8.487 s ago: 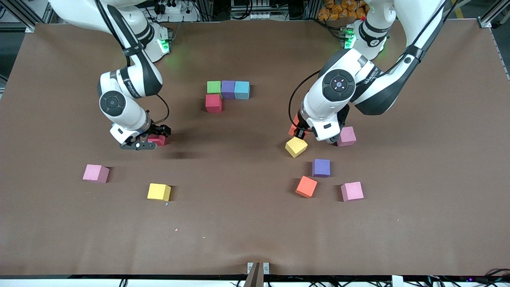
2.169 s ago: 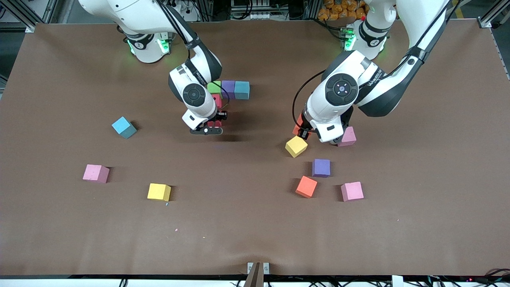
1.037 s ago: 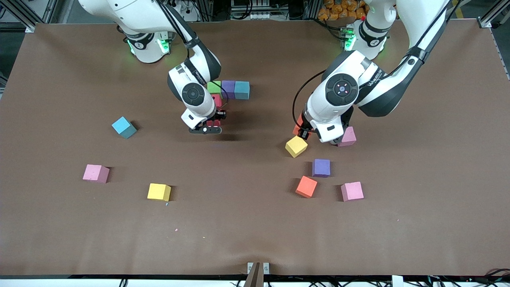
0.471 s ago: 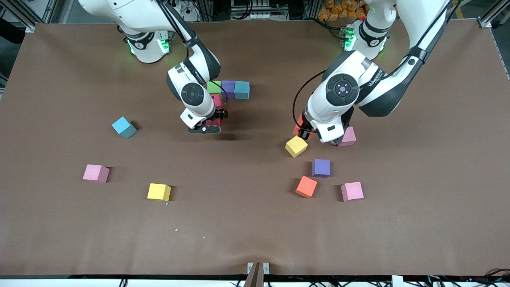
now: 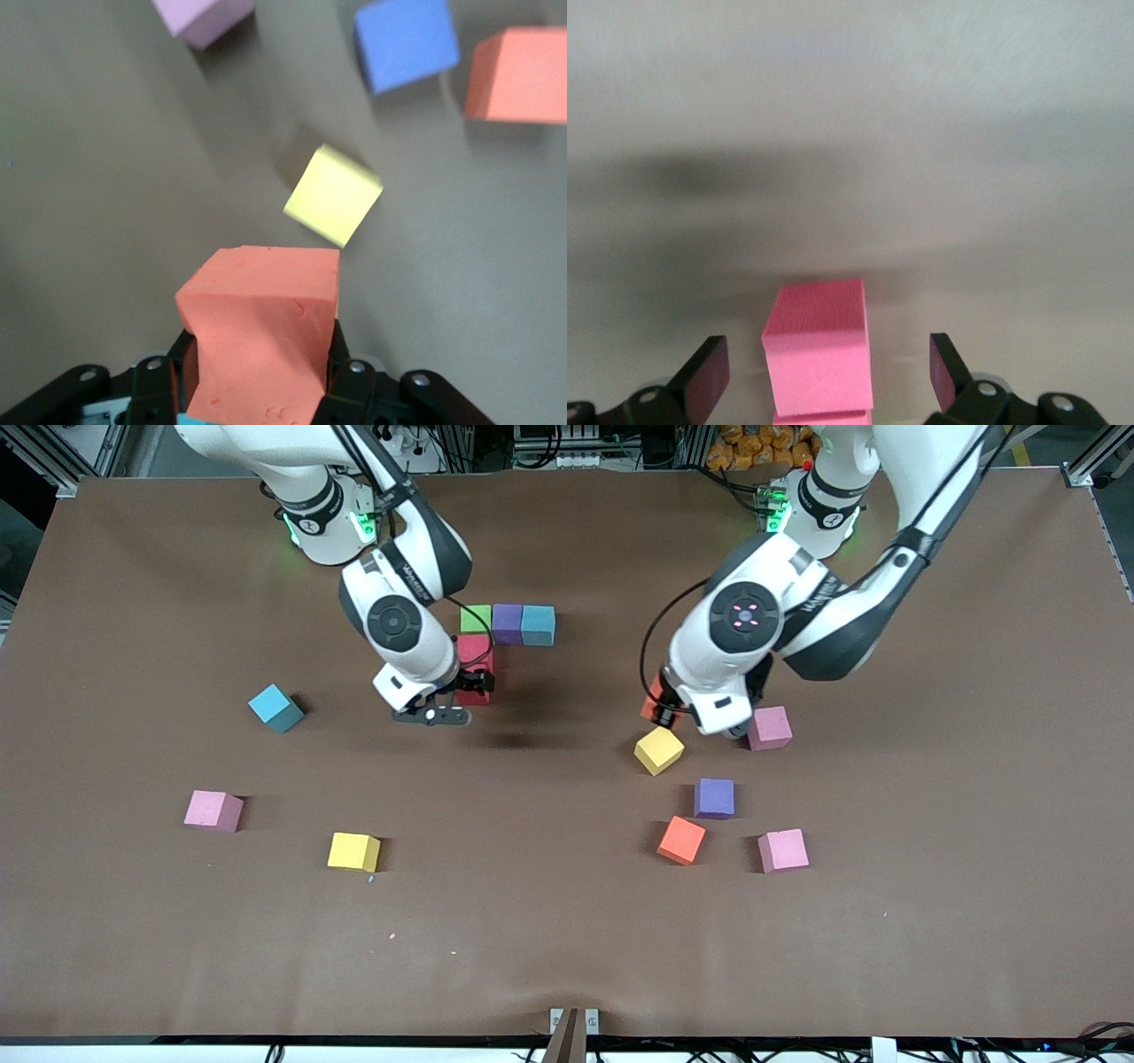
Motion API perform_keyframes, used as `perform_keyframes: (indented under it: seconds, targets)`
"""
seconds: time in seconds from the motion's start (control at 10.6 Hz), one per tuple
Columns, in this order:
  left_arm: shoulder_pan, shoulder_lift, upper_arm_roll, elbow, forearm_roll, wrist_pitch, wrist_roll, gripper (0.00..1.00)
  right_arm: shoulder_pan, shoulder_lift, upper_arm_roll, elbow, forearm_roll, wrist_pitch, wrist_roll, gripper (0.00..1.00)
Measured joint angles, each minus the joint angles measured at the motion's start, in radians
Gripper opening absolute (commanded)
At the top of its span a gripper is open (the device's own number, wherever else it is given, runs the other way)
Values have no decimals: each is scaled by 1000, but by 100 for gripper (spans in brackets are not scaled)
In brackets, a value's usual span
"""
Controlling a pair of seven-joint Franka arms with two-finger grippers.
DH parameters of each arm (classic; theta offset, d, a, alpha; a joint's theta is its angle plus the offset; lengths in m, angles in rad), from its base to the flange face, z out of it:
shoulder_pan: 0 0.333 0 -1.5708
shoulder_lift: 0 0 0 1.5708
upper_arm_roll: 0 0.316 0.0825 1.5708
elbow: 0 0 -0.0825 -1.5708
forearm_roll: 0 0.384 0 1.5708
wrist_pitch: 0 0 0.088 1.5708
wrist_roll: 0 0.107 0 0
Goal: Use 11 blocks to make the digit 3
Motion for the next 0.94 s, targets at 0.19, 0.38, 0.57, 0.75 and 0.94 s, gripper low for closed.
perform_keyframes:
  seconds: [0.19,0.38,0.57,0.75,0.94]
  targets:
    - [-79,43,1,0,0,92,-125,0,-71,15,-1,95,-3,-73,-60,100]
    - [-185,92,39,1,33,186,-267,0,-144,76,-3,224,-13,-139,-153,100]
    - [-343,146,147,14,66,249,-377,0,-194,169,-4,355,-59,-163,-203,100]
    - [-481,192,239,56,67,263,-434,0,-205,252,-5,470,-100,-184,-210,100]
    - [-543,213,272,82,67,266,-485,0,-225,325,-7,568,-112,-199,-238,100]
